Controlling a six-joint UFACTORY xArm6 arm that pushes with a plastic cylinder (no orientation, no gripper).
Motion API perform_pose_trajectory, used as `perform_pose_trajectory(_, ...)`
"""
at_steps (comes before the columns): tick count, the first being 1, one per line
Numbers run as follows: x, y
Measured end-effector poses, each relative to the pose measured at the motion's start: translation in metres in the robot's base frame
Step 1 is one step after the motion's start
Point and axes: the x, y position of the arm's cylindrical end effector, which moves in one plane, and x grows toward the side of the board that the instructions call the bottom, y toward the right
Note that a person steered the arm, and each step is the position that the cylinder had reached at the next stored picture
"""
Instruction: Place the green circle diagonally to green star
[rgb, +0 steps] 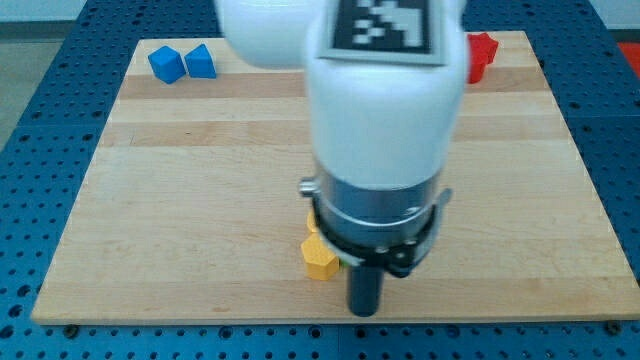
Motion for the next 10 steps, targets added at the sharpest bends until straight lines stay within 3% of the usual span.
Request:
perform_pose_trajectory(3, -0.037, 0.013)
perform_pose_trajectory(5, -0.004, -0.005)
perform_pose_trajectory(10, -0.088, -0.028)
